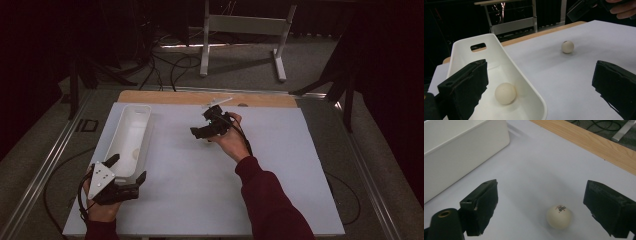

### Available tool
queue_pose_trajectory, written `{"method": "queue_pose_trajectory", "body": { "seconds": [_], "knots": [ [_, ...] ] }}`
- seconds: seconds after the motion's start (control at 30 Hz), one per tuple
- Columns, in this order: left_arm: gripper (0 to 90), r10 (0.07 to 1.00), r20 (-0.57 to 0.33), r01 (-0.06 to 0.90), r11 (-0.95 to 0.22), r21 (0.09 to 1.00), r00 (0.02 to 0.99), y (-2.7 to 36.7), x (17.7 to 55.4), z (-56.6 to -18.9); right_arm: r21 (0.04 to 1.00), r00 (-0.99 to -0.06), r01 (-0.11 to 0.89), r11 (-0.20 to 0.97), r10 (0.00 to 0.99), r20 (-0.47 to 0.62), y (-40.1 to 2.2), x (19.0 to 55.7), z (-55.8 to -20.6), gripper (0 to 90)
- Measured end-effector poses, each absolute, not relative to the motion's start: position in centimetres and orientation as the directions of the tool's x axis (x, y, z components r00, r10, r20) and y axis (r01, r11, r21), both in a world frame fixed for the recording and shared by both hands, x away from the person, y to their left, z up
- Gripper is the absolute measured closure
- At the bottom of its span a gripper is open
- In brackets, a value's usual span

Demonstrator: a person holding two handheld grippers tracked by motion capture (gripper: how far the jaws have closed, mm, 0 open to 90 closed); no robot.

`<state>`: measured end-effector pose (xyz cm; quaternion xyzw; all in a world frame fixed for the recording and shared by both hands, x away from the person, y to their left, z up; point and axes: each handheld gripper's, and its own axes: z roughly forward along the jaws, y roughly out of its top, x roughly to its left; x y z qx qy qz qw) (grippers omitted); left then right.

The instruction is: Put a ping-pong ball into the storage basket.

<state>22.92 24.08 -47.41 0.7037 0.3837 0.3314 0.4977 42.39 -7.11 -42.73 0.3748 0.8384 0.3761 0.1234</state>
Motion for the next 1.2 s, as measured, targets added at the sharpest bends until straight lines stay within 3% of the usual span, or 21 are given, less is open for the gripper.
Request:
{"method": "queue_pose_trajectory", "body": {
  "seconds": [1.2],
  "knots": [
    [1.1, 0.871, 0.082, 0.210, -0.207, 0.956, 0.485, 24.1, 22.9, -47.4, 0.732, -0.704, 0.518, 0.443, 0.707, 0.070, -7.1, 43.1, -44.5, 9.5]
  ]
}}
